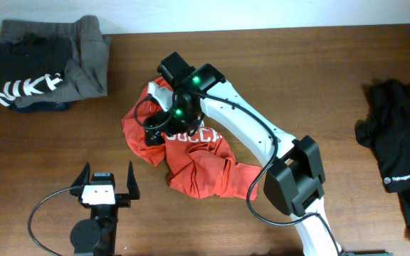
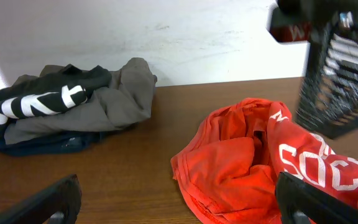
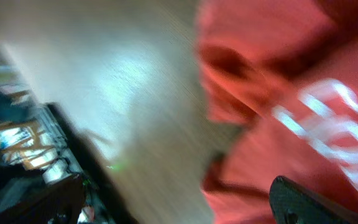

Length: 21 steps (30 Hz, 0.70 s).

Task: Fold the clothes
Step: 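Drag the red shirt rightward with the right gripper to stretch it out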

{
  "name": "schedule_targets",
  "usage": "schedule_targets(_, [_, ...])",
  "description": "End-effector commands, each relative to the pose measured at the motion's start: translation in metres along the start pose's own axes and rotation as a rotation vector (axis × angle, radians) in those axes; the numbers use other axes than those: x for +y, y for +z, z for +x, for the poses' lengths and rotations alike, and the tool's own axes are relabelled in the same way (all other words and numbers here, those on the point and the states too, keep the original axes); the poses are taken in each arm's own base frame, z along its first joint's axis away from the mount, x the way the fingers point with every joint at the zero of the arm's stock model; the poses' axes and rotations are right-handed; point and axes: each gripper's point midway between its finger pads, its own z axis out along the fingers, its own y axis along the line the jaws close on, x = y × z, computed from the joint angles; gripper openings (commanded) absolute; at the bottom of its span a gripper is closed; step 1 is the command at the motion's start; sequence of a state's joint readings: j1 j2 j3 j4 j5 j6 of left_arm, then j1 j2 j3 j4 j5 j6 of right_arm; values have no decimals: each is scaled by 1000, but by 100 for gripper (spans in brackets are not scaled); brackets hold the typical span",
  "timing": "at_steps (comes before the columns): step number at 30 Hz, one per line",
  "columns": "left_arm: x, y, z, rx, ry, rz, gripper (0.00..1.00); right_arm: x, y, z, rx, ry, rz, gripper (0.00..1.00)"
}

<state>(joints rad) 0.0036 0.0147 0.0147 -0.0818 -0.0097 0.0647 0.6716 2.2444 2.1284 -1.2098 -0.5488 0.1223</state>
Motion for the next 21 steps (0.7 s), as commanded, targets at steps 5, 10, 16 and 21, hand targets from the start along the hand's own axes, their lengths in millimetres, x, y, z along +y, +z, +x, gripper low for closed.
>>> schedule_targets(5, [-1,0,1,-1,15,6,99,-95,-68,23,3,262,363,99])
schedule_targets(10, [-1,0,1,-1,15,6,99,-112,-80,41,53,347,354,100])
schedule_targets(16, [-1,0,1,-1,15,6,99,-105,-74,74,201,323,366,100])
schedule_targets(21, [-1,0,1,-1,15,6,99,-95,-36,70,203,231,362,99])
